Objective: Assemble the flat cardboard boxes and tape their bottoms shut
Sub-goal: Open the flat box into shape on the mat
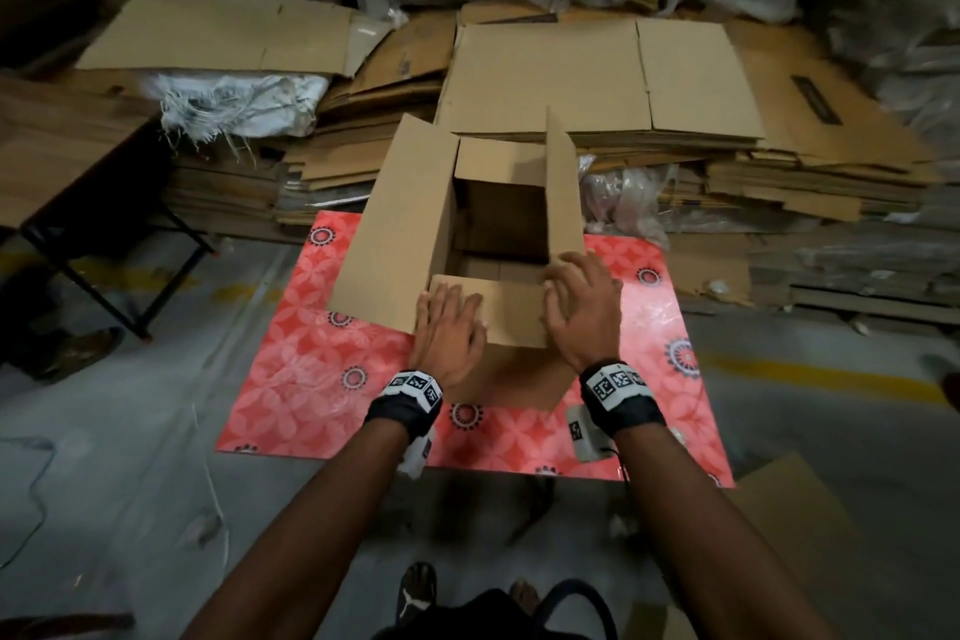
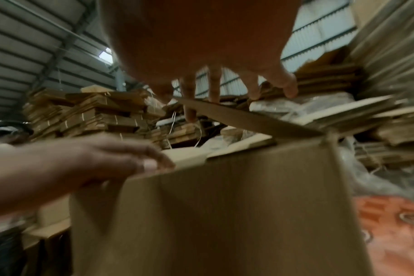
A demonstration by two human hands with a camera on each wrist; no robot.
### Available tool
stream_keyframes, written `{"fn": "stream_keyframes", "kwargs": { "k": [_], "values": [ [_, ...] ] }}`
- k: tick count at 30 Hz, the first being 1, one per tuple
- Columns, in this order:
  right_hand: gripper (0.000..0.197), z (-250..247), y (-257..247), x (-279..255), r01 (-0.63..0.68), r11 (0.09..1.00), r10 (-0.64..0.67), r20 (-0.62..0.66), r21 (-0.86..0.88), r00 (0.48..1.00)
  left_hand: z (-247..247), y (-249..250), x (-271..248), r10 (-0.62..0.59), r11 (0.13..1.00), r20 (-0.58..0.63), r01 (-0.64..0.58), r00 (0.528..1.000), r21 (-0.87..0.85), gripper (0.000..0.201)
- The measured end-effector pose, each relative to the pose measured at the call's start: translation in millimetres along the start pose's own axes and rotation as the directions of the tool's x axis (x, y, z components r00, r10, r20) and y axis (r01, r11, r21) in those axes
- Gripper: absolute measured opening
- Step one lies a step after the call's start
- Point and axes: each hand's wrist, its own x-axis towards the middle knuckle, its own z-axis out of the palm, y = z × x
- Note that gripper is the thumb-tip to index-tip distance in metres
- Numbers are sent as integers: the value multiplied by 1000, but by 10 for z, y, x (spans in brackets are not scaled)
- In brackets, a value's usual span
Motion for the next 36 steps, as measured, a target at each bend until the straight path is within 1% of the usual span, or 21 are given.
{"fn": "stream_keyframes", "kwargs": {
  "k": [1,2,3,5,7,9,11,12,14,15,17,19,20,21,22,27,29,31,33,35,36],
  "values": [
    [23,-73,49,19,14,1000,-10,-124,25,992,10,-7,-4,3,1000,-6,-3,1000,14,55],
    [25,-140,102,28,18,1000,-15,-227,11,974,23,-16,-5,6,1000,-11,-5,1000,31,55],
    [28,-197,158,24,10,999,-20,-299,-36,954,35,-24,-6,11,999,-18,-10,1000,48,54],
    [31,-280,260,-36,-31,985,-31,-354,-167,935,57,-24,-3,18,997,-32,-16,999,80,54],
    [29,-319,358,-160,-78,957,-29,-363,-279,931,75,-24,-4,21,995,-52,-16,998,95,55],
    [31,-305,446,-314,-145,921,13,-344,-361,939,91,-32,-13,26,994,-71,-18,997,109,54],
    [40,-253,490,-463,-252,880,125,-316,-402,940,101,-39,-23,32,993,-80,-22,996,113,52],
    [45,-216,514,-524,-318,856,206,-295,-408,933,99,-40,-23,34,994,-80,-25,996,111,52],
    [54,-121,577,-620,-432,799,371,-222,-418,902,90,-34,-24,38,994,-76,-30,996,104,53],
    [57,-56,629,-664,-466,779,436,-173,-420,883,83,-33,-24,40,994,-75,-33,996,100,53],
    [60,61,674,-737,-506,791,511,-82,-343,855,78,-36,-25,42,995,-73,-35,996,90,54],
    [56,133,668,-790,-573,815,573,-28,-85,819,81,-46,-23,45,995,-72,-38,996,90,54],
    [52,158,656,-815,-601,798,602,-12,42,798,83,-49,-24,47,995,-72,-41,996,93,54],
    [48,181,645,-839,-612,781,617,1,123,787,85,-49,-23,50,994,-73,-42,996,97,54],
    [46,200,641,-858,-616,772,622,13,158,783,86,-48,-21,51,994,-72,-43,996,101,54],
    [47,183,699,-806,-605,786,604,50,132,795,91,-61,-8,51,994,-77,-43,996,102,54],
    [52,140,693,-755,-545,832,545,29,106,838,70,-57,-12,51,995,-66,-45,996,93,57],
    [51,110,647,-706,-419,902,418,36,103,908,26,-27,3,39,997,-34,-36,999,63,64],
    [44,104,582,-628,-290,946,282,76,143,956,-45,14,72,-2,1000,60,3,998,-12,72],
    [38,101,502,-496,-258,945,236,124,202,964,-123,57,207,-13,995,187,30,982,-92,75],
    [36,107,474,-418,-268,939,241,144,217,960,-172,83,292,11,996,238,11,971,-91,79]
  ]
}}
